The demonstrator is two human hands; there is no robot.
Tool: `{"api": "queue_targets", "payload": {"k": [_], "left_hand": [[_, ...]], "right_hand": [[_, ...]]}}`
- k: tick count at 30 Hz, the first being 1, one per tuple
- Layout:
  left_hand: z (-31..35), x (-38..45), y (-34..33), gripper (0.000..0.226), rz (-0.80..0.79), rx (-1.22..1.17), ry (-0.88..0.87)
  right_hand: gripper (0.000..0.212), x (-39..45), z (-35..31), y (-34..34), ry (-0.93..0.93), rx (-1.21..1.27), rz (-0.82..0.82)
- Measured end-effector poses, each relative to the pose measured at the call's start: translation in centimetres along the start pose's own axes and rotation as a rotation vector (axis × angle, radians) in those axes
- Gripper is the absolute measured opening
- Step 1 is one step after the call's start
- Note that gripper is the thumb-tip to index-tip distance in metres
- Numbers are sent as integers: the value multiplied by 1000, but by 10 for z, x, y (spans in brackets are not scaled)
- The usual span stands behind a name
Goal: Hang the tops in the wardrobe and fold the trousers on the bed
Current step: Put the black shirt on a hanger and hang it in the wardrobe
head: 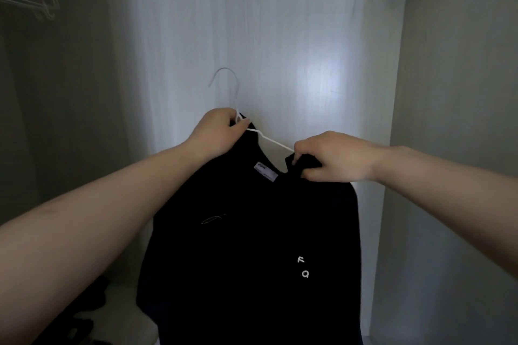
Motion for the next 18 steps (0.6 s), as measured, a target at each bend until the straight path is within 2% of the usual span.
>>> {"api": "queue_targets", "payload": {"k": [3,6,10,14,18], "left_hand": [[12,2,-6,43,-32,-34,-37],[14,2,-2,40,-47,-74,-68],[1,1,12,19,-48,-125,-22],[-25,2,44,19,69,-161,48],[-37,1,51,22,117,-159,97]], "right_hand": [[18,-1,3,1,-28,29,43],[23,-12,15,11,-91,128,189],[23,-31,32,18,-197,296,371],[19,-48,55,19,-282,362,428],[15,-45,54,22,-248,276,384]]}}
Point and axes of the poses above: each hand's wrist, its own x-axis towards the middle knuckle, its own y-axis out of the back of the hand, z = x × y, the point moved 9 cm from there along x, towards the middle knuckle, and after that the axes turned 14 degrees about -x, right-handed, at the moved point
